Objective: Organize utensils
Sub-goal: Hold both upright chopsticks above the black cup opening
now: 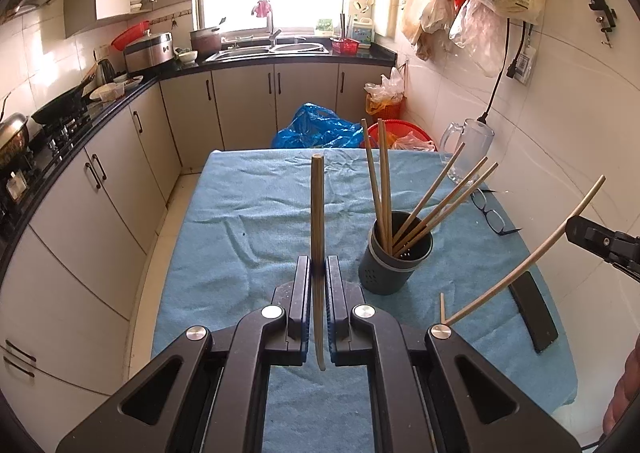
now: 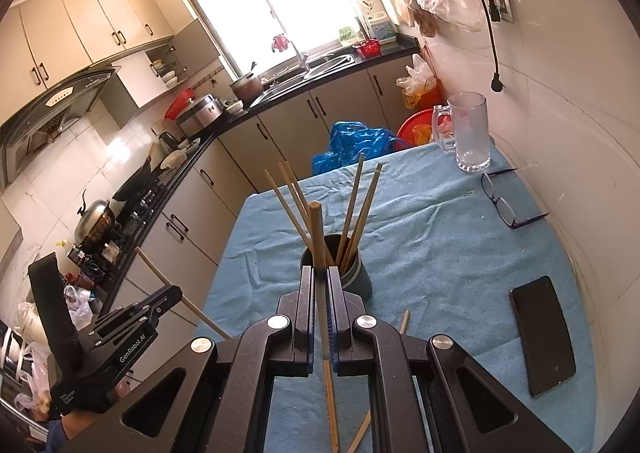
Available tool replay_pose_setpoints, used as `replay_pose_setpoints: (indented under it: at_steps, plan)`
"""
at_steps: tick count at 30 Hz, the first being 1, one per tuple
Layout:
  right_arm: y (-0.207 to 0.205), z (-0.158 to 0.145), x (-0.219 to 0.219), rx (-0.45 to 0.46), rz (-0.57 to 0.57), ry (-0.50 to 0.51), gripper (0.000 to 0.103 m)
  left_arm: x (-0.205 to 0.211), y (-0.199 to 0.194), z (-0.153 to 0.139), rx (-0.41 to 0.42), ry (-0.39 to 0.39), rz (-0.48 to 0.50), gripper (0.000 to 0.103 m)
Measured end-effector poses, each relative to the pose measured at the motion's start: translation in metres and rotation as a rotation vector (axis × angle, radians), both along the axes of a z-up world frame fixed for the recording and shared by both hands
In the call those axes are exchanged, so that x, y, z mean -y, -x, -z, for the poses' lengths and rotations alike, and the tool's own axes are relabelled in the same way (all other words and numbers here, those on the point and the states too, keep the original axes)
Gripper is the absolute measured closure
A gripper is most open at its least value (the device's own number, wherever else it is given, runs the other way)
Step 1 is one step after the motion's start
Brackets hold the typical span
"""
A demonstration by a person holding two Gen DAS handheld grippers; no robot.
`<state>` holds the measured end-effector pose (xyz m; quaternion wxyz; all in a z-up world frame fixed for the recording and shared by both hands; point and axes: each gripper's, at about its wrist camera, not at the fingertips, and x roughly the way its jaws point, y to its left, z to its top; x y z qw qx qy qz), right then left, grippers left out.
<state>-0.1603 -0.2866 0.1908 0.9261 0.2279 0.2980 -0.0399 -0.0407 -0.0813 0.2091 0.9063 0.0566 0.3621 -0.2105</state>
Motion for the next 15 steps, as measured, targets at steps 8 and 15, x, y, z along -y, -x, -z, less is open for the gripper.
replay_pose_setpoints:
  at_steps: [8, 15]
  plan:
    - [-0.0004, -0.0025, -0.0006, 0.003, -0.002, 0.003, 0.097, -0.0033, -0.0054, 0.0027, -0.033, 0.007, -0.002, 0.097]
    - [-0.0004, -0.0047, -0.0011, 0.005, -0.003, 0.003, 0.097, -0.0032, -0.0068, 0.0036, -0.038, 0.006, -0.003, 0.097]
